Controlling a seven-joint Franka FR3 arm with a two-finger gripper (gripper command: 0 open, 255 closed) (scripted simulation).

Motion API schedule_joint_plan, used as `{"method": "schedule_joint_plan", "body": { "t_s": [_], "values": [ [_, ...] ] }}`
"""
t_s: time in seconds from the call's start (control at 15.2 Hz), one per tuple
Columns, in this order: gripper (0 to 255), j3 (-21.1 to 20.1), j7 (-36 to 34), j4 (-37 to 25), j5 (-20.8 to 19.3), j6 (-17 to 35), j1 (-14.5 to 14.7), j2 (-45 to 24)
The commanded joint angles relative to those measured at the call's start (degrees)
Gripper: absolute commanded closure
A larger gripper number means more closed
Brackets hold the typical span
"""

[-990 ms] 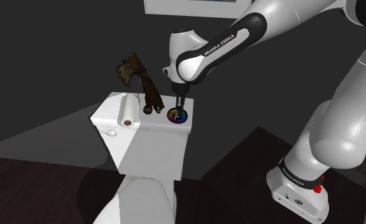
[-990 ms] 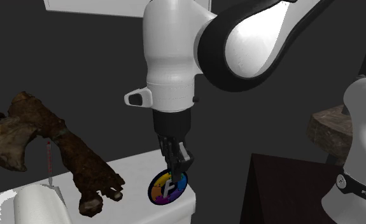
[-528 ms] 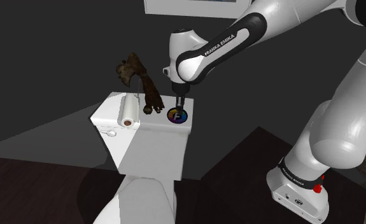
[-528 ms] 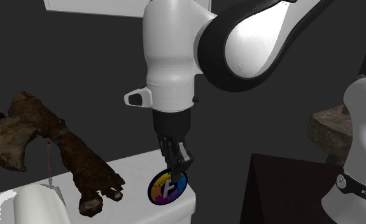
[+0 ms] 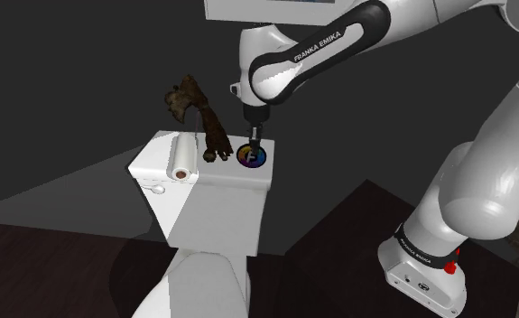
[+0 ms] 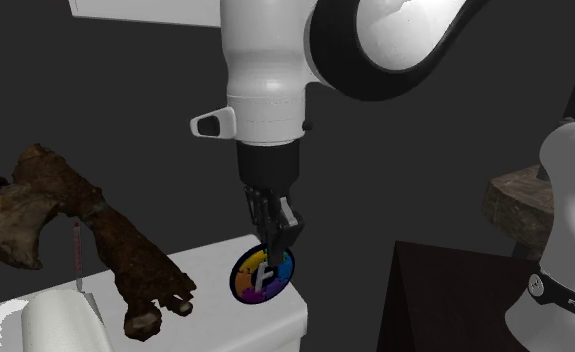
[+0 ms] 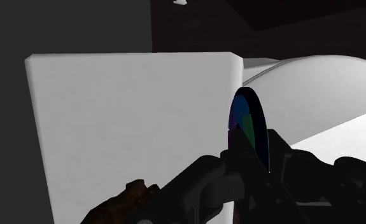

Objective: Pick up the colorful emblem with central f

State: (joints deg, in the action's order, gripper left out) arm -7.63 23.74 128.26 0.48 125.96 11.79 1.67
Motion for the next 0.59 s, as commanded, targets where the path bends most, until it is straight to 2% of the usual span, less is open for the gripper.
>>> {"method": "schedule_joint_plan", "body": {
  "t_s": [0.0, 0.4, 0.53],
  "values": [
    [255, -0.02, 0.03, -0.66, 0.15, -1.63, 0.03, 0.96],
    [255, 0.05, 0.23, -3.28, 0.42, -6.24, 0.01, 2.96],
    [255, 0.05, 0.24, -3.35, 0.43, -6.35, 0.01, 3.01]
  ]
}}
